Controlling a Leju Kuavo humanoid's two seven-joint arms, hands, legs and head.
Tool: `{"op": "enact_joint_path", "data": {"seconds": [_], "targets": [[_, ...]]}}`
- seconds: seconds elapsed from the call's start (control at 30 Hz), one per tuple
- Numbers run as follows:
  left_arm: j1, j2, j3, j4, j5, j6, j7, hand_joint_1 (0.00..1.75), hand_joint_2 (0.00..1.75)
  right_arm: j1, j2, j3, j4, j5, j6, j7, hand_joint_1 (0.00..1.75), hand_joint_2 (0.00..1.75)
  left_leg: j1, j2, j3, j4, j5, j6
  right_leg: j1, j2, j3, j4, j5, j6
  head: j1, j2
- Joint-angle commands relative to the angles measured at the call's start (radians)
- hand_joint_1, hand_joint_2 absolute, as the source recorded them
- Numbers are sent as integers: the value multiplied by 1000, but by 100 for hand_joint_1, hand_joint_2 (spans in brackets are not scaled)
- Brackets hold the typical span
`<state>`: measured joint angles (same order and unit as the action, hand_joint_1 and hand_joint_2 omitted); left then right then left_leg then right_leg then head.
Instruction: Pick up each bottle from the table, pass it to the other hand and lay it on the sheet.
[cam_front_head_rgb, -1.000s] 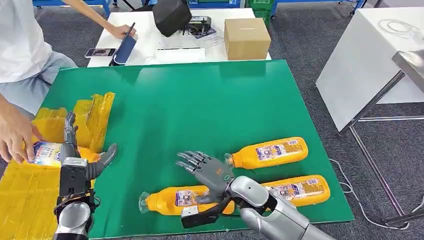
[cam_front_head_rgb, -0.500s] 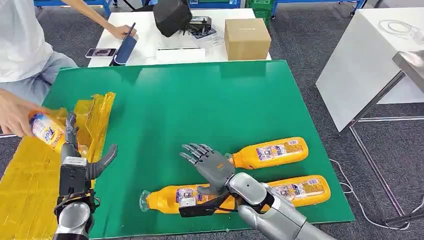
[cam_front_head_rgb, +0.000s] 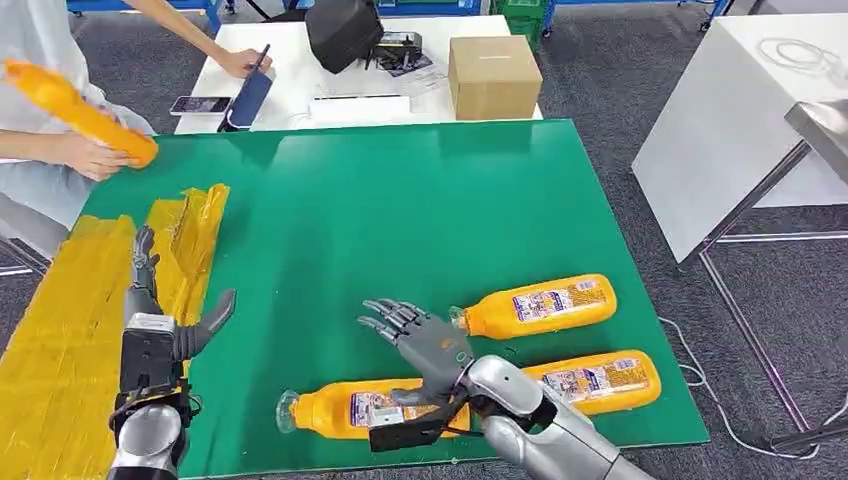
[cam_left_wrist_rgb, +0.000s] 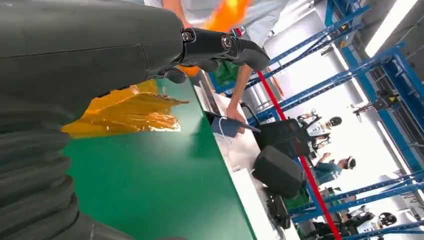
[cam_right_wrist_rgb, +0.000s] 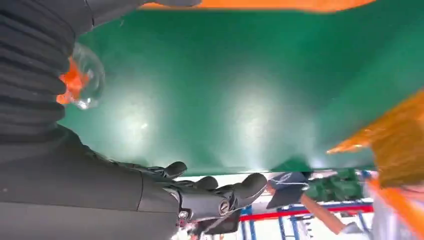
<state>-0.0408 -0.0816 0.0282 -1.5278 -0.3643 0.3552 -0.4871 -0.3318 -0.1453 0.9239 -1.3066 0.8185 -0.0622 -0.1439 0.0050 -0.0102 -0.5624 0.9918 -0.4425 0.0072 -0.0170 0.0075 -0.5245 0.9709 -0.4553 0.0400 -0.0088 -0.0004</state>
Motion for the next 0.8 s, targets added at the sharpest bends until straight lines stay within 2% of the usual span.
{"op": "enact_joint_path", "data": {"seconds": [0.03, 0.27, 0.4, 0.67, 0.8], "targets": [[-54, -2, -17, 94, 11, -10, -7, 0, 175, 64, -3, 2, -104, -122, 54, -99, 0, 175, 1, -2, 0, 0, -1, 0, 1, -3, 1, -1, -1, -2, 0, 0], [-62, -2, -22, 104, 11, -6, -13, 0, 175, 26, -12, 47, -46, -117, 73, -113, 0, 175, 0, -1, -3, 0, 0, 0, 1, -2, -2, -1, 0, -1, 0, 0], [-74, 0, -25, 119, 11, -4, -15, 0, 175, -33, -39, 124, 7, -78, 102, -97, 0, 175, 1, -1, -2, -1, 0, 0, 1, -2, -1, -1, 0, -1, 0, 0], [-74, 1, -25, 119, 11, -4, -15, 0, 175, -33, -42, 122, 10, -81, 102, -99, 0, 175, 0, 0, -3, -1, 0, 0, 1, -1, -1, -1, 0, -1, 0, 0], [-76, 1, -24, 131, 18, -4, -18, 0, 175, -91, -84, 194, 39, -30, 123, -73, 0, 175, 0, 0, -3, 0, 0, 0, 0, -1, -2, 0, 0, -1, 0, 0]]}}
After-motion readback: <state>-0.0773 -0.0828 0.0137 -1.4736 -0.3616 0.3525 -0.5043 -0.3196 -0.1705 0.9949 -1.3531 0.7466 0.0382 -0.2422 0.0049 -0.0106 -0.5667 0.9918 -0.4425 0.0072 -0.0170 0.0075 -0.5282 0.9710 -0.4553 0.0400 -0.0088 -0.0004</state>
